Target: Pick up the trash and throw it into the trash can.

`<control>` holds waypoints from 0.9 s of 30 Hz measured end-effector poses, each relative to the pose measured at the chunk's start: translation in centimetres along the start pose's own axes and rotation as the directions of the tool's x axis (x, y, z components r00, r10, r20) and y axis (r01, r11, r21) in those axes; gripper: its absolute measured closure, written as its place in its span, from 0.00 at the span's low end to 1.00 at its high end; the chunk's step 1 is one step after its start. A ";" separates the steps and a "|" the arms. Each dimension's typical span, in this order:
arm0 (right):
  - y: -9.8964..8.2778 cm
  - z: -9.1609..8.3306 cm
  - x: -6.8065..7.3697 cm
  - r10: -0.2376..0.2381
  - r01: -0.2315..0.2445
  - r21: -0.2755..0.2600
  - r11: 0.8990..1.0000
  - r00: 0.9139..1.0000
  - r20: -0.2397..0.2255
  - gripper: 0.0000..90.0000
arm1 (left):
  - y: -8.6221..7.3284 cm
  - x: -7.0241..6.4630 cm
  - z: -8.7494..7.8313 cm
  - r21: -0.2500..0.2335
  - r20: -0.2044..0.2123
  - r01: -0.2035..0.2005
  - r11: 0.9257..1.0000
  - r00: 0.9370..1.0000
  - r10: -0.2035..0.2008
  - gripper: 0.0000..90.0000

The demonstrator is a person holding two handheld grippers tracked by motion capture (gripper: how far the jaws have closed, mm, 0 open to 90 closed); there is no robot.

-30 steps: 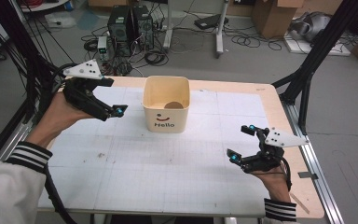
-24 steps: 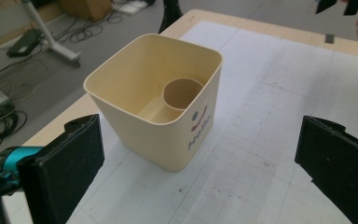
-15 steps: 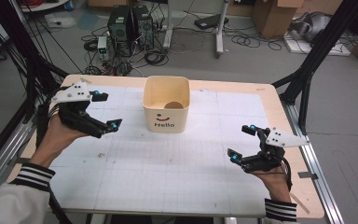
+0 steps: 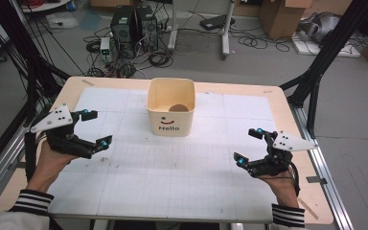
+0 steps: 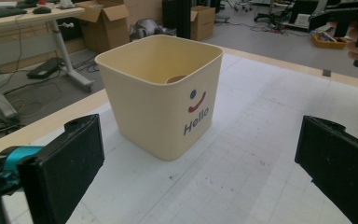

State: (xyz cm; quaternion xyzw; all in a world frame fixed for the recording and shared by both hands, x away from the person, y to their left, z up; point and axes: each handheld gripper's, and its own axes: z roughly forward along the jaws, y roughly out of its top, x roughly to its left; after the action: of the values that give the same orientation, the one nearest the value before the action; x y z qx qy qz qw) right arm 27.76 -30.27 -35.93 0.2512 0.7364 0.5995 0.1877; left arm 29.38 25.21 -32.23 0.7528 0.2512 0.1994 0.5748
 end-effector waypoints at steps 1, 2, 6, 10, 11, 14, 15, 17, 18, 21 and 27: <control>0.0 0.0 -0.1 -0.002 0.002 -0.005 1.000 1.000 0.001 0.00 | -0.8 0.1 -0.3 -0.007 -0.012 0.007 1.000 1.000 -0.007 0.02; 0.0 0.0 -0.1 -0.002 0.002 -0.005 1.000 1.000 0.001 0.00 | -0.8 0.1 -0.3 -0.007 -0.012 0.007 1.000 1.000 -0.007 0.02; 0.0 -0.1 -0.1 0.002 -0.002 -0.010 1.000 1.000 0.004 0.00 | -2.5 0.0 -1.2 -0.055 -0.024 0.008 0.998 1.000 -0.009 0.02; -0.1 -0.1 -0.1 -0.002 0.002 -0.006 1.000 1.000 0.008 0.00 | -3.8 -0.1 -1.7 -0.082 -0.040 0.017 0.996 0.999 -0.020 0.02; -0.1 -0.1 -0.1 -0.002 0.002 -0.007 1.000 1.000 0.008 0.00 | -4.2 -0.1 -1.8 -0.091 -0.041 0.023 0.996 0.999 -0.026 0.02; -0.1 -0.1 -0.1 -0.004 0.004 -0.006 1.000 1.000 0.007 0.00 | -5.2 -0.2 -2.2 -0.116 -0.041 0.034 0.993 0.998 -0.039 0.02; -0.1 -0.1 -0.1 -0.004 0.004 -0.005 1.000 1.000 0.007 0.00 | -5.6 -0.2 -2.3 -0.115 -0.033 0.043 0.992 0.998 -0.047 0.02; -0.1 -0.1 -0.1 0.001 -0.001 -0.003 1.000 1.000 0.008 0.00 | -6.2 -0.2 -2.4 -0.121 -0.035 0.050 0.991 0.998 -0.055 0.02; -0.1 -0.1 0.0 0.001 -0.001 -0.003 1.000 1.000 0.009 0.00 | -6.6 -0.1 -2.4 -0.116 -0.032 0.058 0.992 0.998 -0.062 0.02; 0.0 -0.1 0.0 -0.005 0.005 -0.003 1.000 1.000 0.007 0.00 | -7.1 -0.1 -2.5 -0.109 -0.034 0.062 0.992 0.997 -0.066 0.02; -0.1 -0.1 0.0 0.000 0.000 0.000 1.000 1.000 0.010 0.00 | -7.1 0.0 -2.5 -0.108 -0.032 0.066 0.992 0.997 -0.070 0.02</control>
State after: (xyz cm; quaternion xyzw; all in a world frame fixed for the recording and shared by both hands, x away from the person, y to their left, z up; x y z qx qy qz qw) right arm 27.71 -30.41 -35.98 0.2542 0.7354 0.5982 0.1917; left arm 26.88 28.62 -38.48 0.7083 0.2757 0.2063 0.6163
